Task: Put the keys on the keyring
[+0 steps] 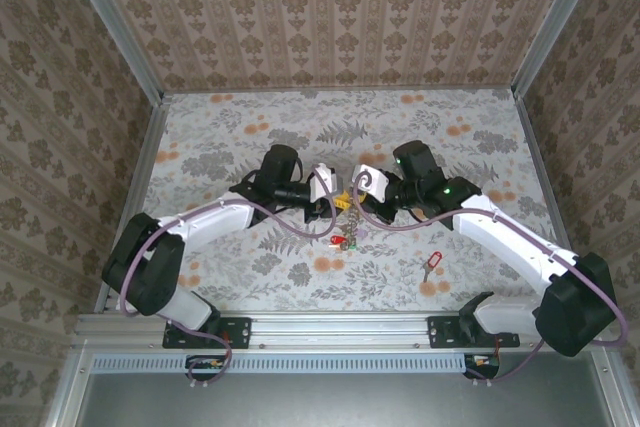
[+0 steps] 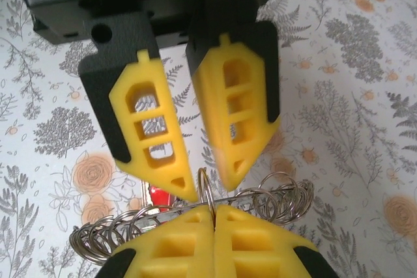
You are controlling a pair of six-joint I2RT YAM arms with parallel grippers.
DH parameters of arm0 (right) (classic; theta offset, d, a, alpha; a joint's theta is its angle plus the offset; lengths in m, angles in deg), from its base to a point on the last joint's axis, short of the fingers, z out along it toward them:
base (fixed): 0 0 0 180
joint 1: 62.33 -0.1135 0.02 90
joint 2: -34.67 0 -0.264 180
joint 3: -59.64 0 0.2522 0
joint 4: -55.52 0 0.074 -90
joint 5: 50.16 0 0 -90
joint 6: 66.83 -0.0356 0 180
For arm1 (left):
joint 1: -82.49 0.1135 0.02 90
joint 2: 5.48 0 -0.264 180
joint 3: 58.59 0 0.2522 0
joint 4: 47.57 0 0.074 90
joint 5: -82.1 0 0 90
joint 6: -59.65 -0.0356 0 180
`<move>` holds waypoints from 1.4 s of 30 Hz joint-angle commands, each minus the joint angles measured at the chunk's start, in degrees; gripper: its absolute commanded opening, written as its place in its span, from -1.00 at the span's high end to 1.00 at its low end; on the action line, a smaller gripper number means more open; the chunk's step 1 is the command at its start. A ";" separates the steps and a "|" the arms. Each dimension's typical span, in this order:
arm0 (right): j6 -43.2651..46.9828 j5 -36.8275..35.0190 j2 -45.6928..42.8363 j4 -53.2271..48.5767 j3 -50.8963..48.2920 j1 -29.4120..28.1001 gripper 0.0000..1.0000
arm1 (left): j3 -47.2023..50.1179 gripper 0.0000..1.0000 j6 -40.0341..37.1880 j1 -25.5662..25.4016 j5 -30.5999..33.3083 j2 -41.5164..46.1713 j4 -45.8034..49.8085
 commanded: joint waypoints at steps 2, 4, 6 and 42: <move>1.07 -0.57 0.07 -1.08 1.89 -0.32 1.00 | 0.91 0.53 -0.55 -0.06 2.30 3.96 -0.83; 1.06 -0.62 0.32 -1.00 1.88 -0.31 1.00 | 1.37 0.52 -0.47 -0.07 1.89 4.67 -0.84; 1.07 -0.62 0.44 -0.94 1.88 -0.33 1.00 | 1.79 0.50 -0.17 -0.01 1.79 5.13 -1.22; -0.77 2.34 0.46 3.92 0.38 -0.33 1.00 | 0.07 0.64 0.64 -0.33 -1.22 2.37 -2.99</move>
